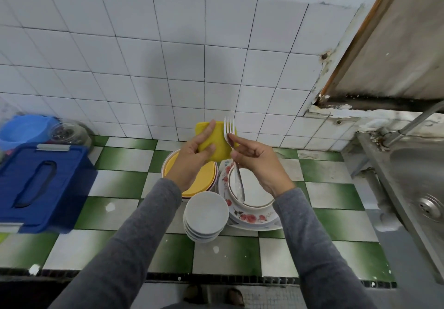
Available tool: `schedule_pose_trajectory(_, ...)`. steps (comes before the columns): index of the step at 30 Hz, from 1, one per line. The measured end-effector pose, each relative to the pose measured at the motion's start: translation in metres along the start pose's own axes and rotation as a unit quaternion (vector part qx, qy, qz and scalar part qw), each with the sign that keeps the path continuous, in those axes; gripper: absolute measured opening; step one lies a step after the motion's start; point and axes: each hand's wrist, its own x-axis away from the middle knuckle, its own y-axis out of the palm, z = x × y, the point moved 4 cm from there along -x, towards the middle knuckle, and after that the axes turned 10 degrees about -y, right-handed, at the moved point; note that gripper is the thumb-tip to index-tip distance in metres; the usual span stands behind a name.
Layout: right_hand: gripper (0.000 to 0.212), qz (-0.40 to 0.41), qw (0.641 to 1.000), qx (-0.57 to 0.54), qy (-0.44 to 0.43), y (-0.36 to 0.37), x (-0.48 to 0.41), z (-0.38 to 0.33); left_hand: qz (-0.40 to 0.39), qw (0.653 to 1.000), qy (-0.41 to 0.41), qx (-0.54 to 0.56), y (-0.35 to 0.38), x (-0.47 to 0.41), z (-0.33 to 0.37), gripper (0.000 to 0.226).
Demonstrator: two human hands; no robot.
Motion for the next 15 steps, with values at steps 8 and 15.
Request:
schedule_pose_trajectory(8,0.048,0.111,0.992,-0.002,-0.053,-0.021,0.027,-0.011,-0.054,0.998,-0.023,0.013,0.026,-0.002,0.004,0.055)
schedule_pose_trajectory(15,0.049,0.25,0.958,0.095,-0.107,-0.079,0.085,-0.035,-0.165,0.985,-0.052,-0.009,0.103,-0.006,-0.008,0.056)
